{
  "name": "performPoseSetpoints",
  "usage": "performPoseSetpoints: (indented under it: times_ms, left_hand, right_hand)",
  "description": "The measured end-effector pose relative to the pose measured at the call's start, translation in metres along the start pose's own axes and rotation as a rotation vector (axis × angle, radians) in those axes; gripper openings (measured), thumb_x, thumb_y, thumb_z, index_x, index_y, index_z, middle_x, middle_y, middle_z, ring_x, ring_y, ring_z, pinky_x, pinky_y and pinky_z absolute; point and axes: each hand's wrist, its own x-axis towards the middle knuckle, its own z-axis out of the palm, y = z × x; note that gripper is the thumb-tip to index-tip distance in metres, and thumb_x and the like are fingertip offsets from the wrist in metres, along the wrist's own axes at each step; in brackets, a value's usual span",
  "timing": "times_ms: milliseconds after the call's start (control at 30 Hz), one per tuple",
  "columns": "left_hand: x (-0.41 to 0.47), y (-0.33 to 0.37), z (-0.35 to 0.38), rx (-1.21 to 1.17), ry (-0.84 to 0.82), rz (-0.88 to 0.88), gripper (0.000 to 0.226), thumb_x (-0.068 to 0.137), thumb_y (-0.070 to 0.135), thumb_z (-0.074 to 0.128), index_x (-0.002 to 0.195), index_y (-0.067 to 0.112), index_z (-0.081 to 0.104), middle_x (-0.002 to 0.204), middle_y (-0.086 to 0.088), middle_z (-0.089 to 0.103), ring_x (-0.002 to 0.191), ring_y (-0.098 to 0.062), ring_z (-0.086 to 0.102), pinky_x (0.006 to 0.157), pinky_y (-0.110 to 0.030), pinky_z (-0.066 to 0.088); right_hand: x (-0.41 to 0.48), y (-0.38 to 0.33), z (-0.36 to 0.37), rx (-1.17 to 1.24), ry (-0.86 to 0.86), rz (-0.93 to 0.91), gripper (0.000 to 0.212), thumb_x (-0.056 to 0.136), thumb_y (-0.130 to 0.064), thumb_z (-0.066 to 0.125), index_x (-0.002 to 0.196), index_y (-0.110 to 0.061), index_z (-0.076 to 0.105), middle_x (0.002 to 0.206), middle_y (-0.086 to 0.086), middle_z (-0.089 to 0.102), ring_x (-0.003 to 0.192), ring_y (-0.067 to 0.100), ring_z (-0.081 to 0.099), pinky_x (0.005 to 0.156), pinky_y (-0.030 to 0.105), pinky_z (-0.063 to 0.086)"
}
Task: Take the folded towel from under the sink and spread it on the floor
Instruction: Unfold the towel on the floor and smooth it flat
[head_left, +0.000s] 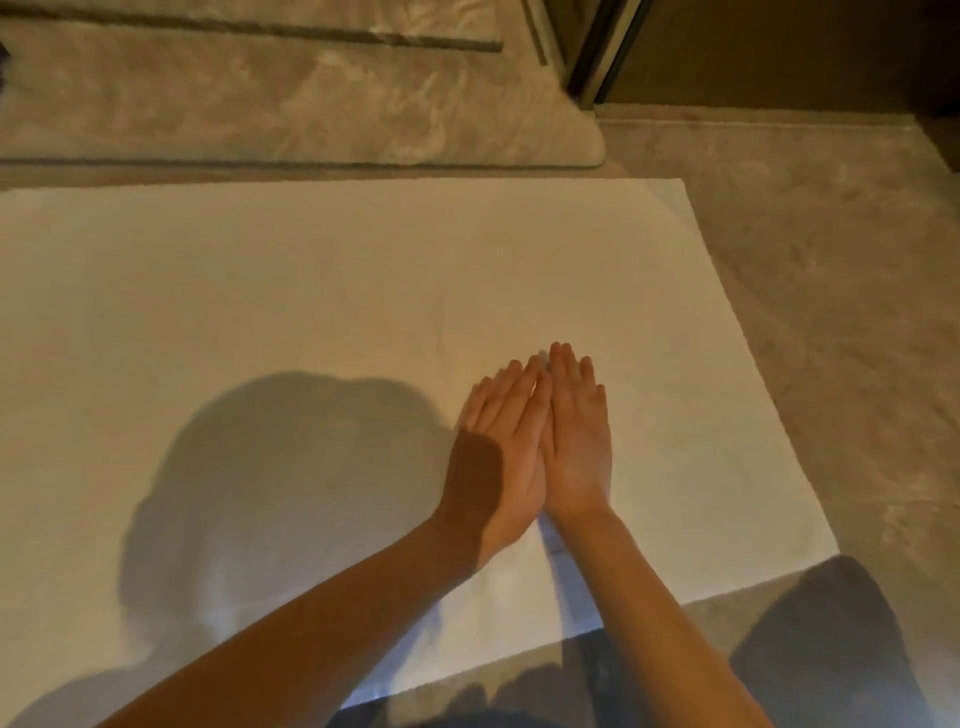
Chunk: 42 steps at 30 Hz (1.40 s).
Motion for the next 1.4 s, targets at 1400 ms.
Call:
performPoseSetpoints:
  times_ms: [1400]
  left_hand:
    - [0.024,-0.098,-0.078,0.433,0.01,-0.096,0.053,0.1,0.023,0.031,0.15,0.003,0.033,0.157,-0.014,0.03,0.147,-0.027,0.025,0.121,-0.041,0.016]
  right_hand:
    - [0.067,-0.085,0.027,-0.041,-0.135,-0.274,0.055,0.104,-0.027,0.024,0.155,-0.009,0.017,0.163,0.008,0.015,0.151,0.025,0.007,0.122,0.038,0.006]
